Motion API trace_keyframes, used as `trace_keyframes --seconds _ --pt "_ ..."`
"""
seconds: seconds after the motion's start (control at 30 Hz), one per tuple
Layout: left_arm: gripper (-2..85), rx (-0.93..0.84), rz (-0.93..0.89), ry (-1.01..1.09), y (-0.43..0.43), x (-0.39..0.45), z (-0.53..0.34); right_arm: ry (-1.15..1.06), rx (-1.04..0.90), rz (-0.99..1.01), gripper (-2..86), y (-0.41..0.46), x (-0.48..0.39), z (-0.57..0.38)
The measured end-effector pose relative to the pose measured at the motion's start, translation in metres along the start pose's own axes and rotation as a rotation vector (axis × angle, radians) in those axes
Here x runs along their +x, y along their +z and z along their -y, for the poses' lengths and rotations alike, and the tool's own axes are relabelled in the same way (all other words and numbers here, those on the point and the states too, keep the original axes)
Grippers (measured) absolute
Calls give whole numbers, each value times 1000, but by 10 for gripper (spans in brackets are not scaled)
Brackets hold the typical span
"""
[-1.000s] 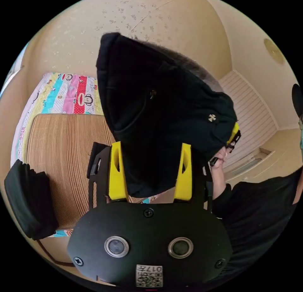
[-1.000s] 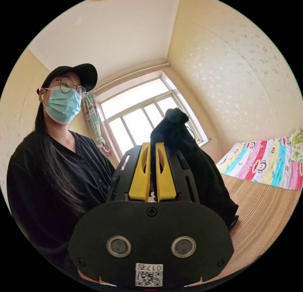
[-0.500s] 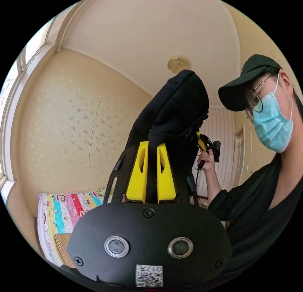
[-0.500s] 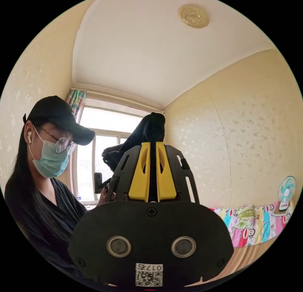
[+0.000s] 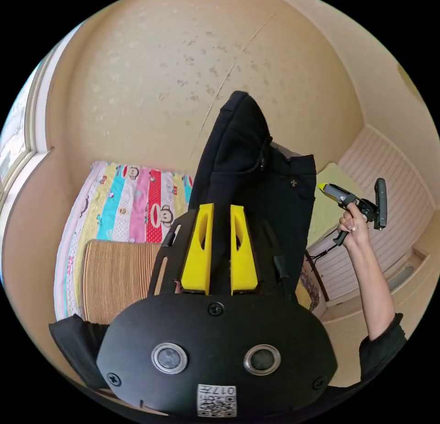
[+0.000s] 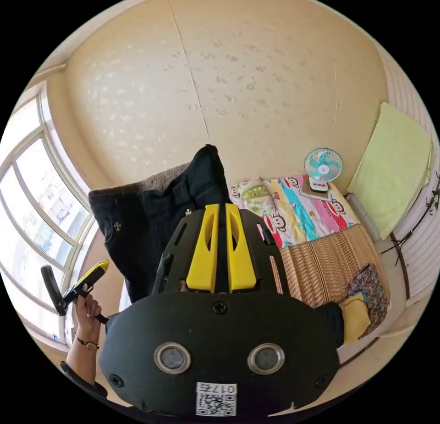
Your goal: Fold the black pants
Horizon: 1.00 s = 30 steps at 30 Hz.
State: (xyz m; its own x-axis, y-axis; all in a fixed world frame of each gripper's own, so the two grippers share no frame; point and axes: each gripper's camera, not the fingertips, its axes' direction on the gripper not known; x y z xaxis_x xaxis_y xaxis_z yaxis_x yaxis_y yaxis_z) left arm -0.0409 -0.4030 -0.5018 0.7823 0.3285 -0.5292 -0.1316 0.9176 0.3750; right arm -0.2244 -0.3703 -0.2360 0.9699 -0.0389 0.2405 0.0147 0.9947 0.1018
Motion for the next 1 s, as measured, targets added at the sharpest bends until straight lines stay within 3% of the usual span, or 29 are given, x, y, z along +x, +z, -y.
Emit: trace_keyframes --seconds 0.1,0.2,0.27,0.37,0.47,0.63,0.7,0.83,1.0 --pt "66 -134 36 -38 63 -71 -67 -139 -115 75 11 96 24 -67" --pt "70 -401 130 -86 131 -140 -176 -217 -379 129 6 200 61 -175" --pt "76 -651 158 -197 175 -190 -272 -175 -603 162 6 263 97 -265" --pt "90 -828 131 -300 198 -225 -366 -44 -794 208 7 301 141 -355" --pt "99 -920 34 -317 217 -228 -420 52 -888 226 12 310 172 -410" --pt "84 -1009 78 -263 247 -214 -464 166 -865 227 32 293 228 -439" --pt "35 -994 45 -256 247 -211 -467 172 -852 159 44 280 253 -442" --pt "22 -912 -97 -287 213 -203 -465 198 -866 41 78 251 318 -461" --pt "27 -994 48 -303 183 -215 -469 269 -1001 166 107 248 366 -508"
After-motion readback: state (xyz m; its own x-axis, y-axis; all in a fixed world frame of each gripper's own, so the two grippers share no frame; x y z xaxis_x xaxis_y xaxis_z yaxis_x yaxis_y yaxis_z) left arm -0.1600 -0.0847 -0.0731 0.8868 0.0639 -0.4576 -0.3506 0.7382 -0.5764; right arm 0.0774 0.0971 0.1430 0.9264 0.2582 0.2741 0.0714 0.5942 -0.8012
